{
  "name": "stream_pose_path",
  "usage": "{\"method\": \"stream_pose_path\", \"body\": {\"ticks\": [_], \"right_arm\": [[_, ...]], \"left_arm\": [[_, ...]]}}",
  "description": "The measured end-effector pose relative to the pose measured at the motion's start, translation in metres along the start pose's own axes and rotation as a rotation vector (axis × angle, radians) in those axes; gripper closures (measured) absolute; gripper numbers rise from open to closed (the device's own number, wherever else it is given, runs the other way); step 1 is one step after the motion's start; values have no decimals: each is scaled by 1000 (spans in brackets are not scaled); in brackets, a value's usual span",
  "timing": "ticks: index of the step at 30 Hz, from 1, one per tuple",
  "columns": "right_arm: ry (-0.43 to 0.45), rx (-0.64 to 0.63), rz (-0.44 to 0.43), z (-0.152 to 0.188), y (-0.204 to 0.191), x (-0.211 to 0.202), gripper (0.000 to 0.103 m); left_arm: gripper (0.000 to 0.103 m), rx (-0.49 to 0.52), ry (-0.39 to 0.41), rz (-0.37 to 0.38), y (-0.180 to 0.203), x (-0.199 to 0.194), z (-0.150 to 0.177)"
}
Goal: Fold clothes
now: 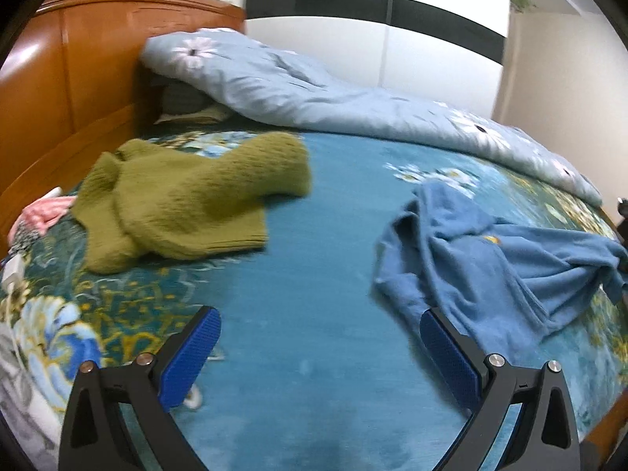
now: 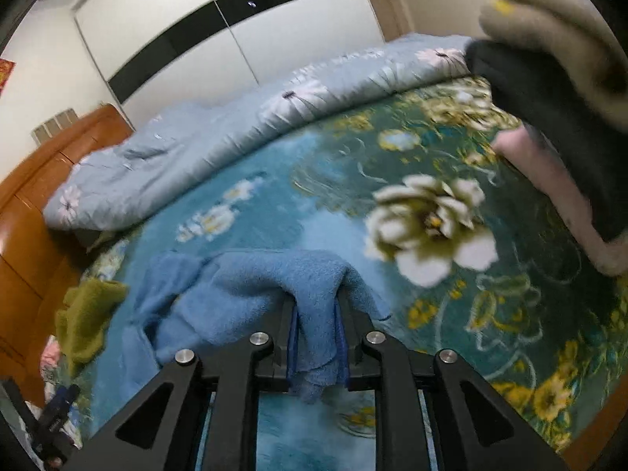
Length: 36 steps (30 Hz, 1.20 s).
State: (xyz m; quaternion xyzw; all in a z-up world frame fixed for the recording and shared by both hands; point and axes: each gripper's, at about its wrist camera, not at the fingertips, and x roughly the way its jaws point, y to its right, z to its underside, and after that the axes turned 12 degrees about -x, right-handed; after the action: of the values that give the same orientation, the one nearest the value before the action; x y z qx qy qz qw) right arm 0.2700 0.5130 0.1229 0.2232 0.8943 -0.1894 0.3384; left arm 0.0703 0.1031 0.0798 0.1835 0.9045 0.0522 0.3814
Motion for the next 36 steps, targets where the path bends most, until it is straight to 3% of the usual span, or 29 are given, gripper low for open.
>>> {"method": "stream_pose_path", "body": {"ticks": [5,7,10,13,15,20,23,27,30,31,33,36], "right_arm": [[5,20,150,10,23,-9,78],[31,-50,169,6,10,-14,76],[-15,-269,24,5,-49,2,76],[-100,-440,-191,23,-122,29,76],[-154,-538,-287,38,-163,47,76],[-237,-713,-289,73,-211,74,76],[-267,-667,-237,73,-203,85,76],[-280,-589,-244,73,-195,88,74],[-277,-623,-231,76,-203,87,69],[-274,-638,-236,77,-206,86,71],[-270,-634,-274,75,-208,86,93],[-273,-579,-365,69,-205,83,98]], "left_arm": [[0,28,-18,38,17,10,1],[0,31,-26,37,22,17,0],[0,8,-43,42,22,25,-2],[0,-11,-54,45,17,27,-3],[0,-9,-48,31,12,24,-3],[0,-40,-40,2,-10,20,-4],[0,-70,-49,-1,-20,22,-5],[0,-84,-72,20,-20,27,-3],[0,-64,-76,33,-14,28,-1],[0,-56,-76,36,-11,27,-1],[0,-42,-73,38,-8,26,0],[0,-42,-73,37,-7,27,0]]}}
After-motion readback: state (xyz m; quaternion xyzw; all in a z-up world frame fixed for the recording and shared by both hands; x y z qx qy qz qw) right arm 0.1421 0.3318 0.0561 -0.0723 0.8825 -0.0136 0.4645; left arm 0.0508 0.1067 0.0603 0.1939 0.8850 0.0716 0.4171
